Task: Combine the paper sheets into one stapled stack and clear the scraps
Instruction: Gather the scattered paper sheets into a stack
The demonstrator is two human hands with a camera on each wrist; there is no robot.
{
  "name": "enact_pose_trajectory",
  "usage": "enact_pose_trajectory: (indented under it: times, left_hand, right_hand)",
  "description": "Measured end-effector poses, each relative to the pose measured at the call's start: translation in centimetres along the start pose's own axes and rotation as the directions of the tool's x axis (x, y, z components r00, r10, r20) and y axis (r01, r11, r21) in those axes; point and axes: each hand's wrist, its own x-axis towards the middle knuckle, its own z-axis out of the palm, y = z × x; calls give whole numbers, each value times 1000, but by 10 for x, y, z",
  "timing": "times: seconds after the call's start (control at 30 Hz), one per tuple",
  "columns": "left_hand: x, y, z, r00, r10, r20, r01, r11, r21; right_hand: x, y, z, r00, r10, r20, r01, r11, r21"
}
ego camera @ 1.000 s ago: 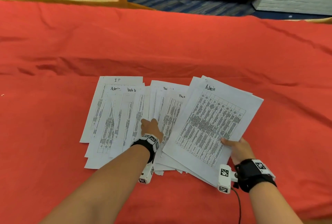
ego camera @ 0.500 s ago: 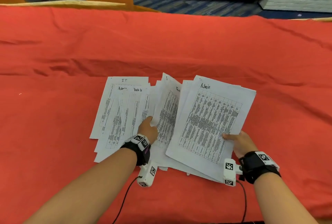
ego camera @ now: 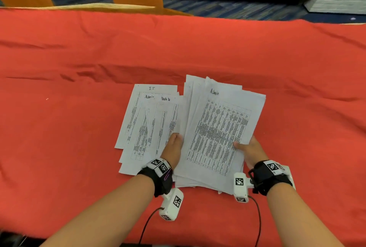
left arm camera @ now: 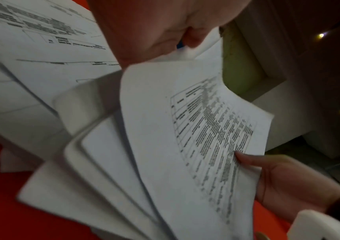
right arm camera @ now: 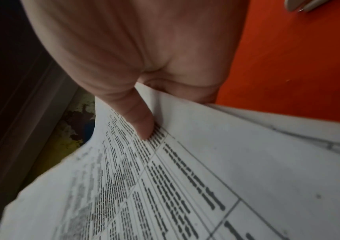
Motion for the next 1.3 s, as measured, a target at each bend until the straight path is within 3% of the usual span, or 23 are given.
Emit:
enact_pose_trajectory:
  times: [0.13,0.33,0.43,0.53,0.67,0.8,1.0,1.07,1.17,1.3]
  left_hand:
    - [-8,-1,1,998,66,21,-68,986,153]
    - [-7,-2,6,996,58,65,-73,964,256]
    - [-7,1,13,989,83,123,-111,964,240]
    - [0,3,21,988,115,104,-143,934,328]
    - [26,-5,22,993,113,-41,-72,836,544]
    - [51,-10,23,992,68,-103,22,724,690]
    - [75,-9,37,989,-90,-114,142,767,625]
    - [76,-6,38,994,-87,-72,113,759,642]
    - [72,-6,38,1000,-4,25,-16,676,737]
    - [65,-10,39,993,119,-14,-69,670,739]
  right_hand:
    - [-5,-7,9,998,-54,-42,54,999,2]
    - [-14,-5,9,999,26,22,-26,1000,10]
    - [-16,2,-2,996,28,-79,-35,996,-81]
    - [-19,4,-20,982,21,-186,-37,996,-79]
    - [-22,9,-49,954,45,-295,-44,999,12]
    - [-25,15,-68,935,79,-347,-40,992,117]
    - [-31,28,-76,948,70,-309,-3,977,211]
    - [-28,36,-84,953,40,-300,24,978,207]
    - [-24,40,-93,964,33,-264,20,981,195]
    - [-24,37,-95,966,15,-260,36,981,190]
